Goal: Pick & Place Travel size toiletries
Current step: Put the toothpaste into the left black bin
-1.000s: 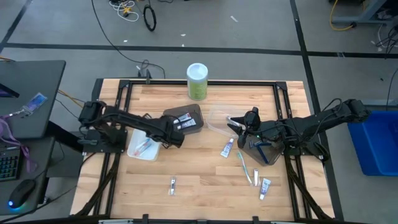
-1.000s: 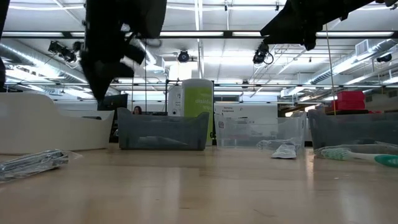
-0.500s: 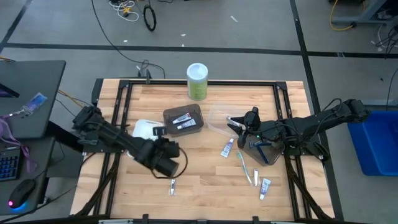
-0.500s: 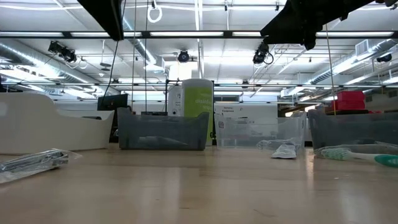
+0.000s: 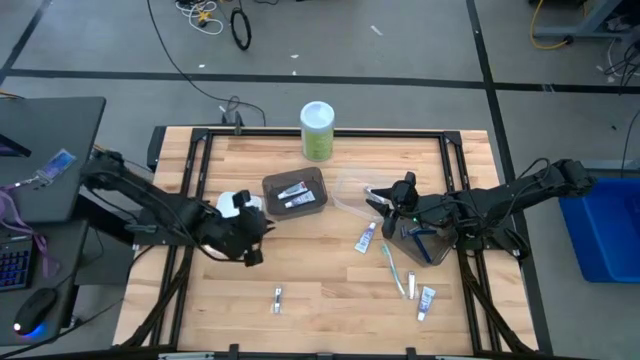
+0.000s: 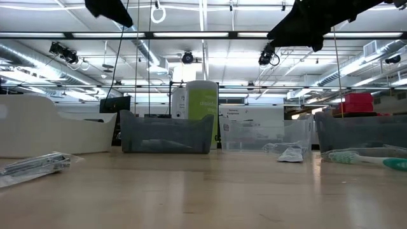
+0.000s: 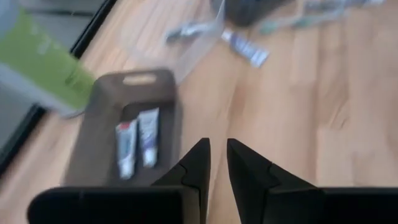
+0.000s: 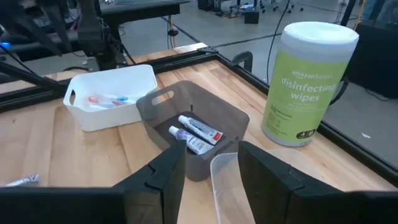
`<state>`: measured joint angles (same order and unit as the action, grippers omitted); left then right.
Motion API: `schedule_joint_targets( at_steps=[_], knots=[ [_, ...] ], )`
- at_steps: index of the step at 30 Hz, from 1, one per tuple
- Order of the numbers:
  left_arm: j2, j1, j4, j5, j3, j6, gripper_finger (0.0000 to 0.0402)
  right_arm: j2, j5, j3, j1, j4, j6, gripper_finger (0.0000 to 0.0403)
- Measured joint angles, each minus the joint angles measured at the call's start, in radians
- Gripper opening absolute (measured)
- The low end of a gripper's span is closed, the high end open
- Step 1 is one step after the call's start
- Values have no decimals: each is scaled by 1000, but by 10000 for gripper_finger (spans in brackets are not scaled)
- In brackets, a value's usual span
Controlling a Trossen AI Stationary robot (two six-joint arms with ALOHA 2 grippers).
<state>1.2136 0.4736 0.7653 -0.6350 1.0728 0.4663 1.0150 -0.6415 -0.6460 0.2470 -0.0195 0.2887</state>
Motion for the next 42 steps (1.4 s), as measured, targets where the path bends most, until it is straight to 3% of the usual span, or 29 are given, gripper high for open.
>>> schedule_joint_targets(
  at_steps=[3,7,12,18,26,32,37,42],
  knots=[
    [-65,-21,-258,14,-156,-42,61,0,0,10,0,4,-9,156],
    [-90,-47,-529,108,-316,-105,63,0,0,35,0,2,-18,155],
    [-62,-74,-785,210,-425,-200,64,0,-2,47,-4,11,-106,155],
    [-35,-143,-792,236,-426,-278,74,0,27,47,-71,204,-245,168],
    [-37,-287,-840,322,-426,-333,110,0,342,45,-144,295,-351,200],
    [-37,-364,-842,375,-426,-407,132,0,567,-37,-128,158,-338,206],
    [-37,-412,-906,361,-426,-425,139,25,550,-82,-116,-19,-423,200],
    [-37,-443,-955,360,-425,-420,140,145,520,-82,-146,-72,-440,191]
  ],
)
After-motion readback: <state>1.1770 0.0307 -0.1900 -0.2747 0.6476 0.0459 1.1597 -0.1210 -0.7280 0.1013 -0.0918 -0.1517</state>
